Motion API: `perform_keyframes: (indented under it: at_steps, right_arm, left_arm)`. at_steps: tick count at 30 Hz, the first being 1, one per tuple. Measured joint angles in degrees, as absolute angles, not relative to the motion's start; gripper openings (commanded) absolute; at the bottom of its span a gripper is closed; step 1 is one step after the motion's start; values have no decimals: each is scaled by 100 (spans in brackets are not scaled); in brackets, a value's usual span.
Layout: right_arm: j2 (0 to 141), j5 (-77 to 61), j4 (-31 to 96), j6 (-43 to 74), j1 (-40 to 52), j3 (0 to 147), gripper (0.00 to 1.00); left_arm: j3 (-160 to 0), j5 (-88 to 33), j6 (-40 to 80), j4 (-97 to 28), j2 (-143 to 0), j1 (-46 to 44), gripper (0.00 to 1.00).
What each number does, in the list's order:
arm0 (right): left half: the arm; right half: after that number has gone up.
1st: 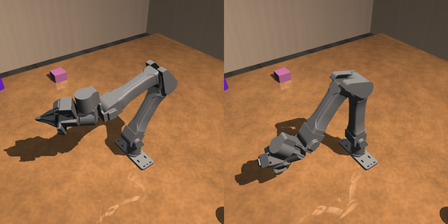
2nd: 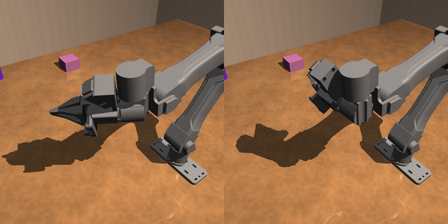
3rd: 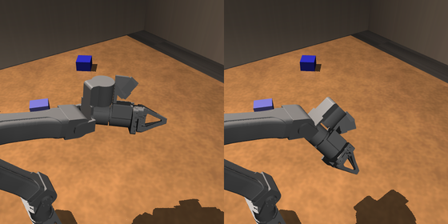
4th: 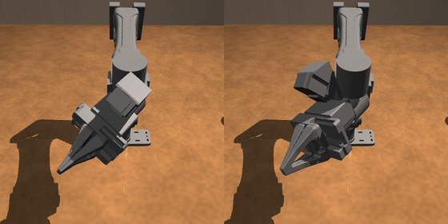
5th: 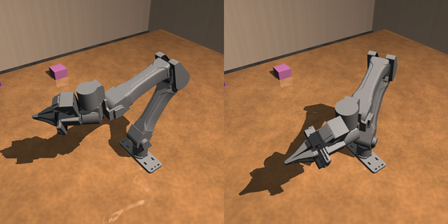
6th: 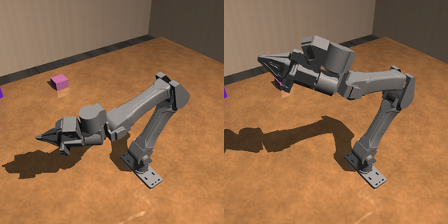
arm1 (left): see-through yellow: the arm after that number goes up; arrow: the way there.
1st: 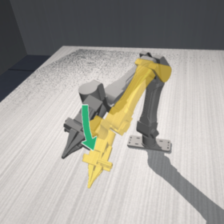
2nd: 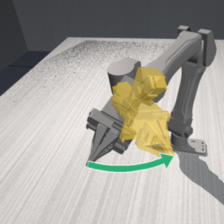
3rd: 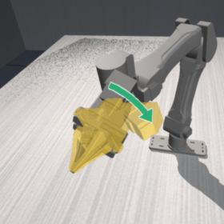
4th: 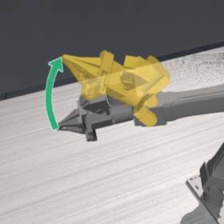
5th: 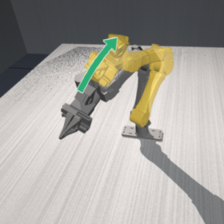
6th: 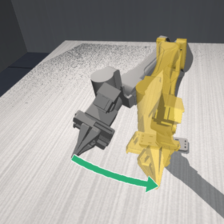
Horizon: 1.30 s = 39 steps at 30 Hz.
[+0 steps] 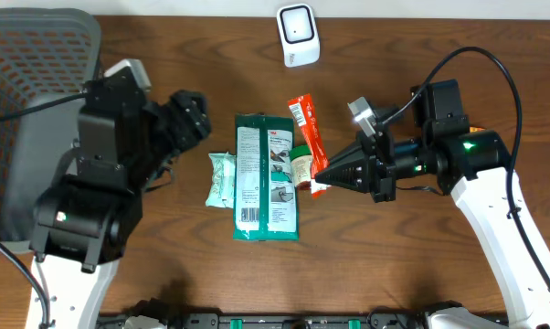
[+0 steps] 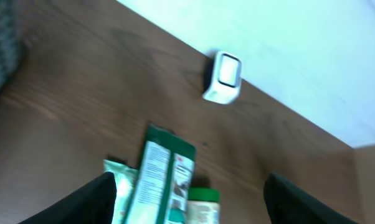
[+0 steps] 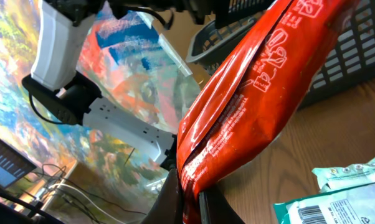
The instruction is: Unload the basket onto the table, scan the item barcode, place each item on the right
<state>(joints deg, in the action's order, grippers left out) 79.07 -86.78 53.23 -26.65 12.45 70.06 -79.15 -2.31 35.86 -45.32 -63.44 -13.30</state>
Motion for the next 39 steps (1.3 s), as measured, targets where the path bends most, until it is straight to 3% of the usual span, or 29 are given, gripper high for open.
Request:
perform_keyframes:
  at_steps: [21,39]
  right_arm:
    - [6508,-8788,5280,-2349,1245,7006,1]
    - [5909,-8833,3767,-1109,1245,7002,1]
  left_arm:
    - [-7915,-99,2792,-4858,-7520,-902,76]
    - [-7915,174,2567,-4908,-7870,-639,77]
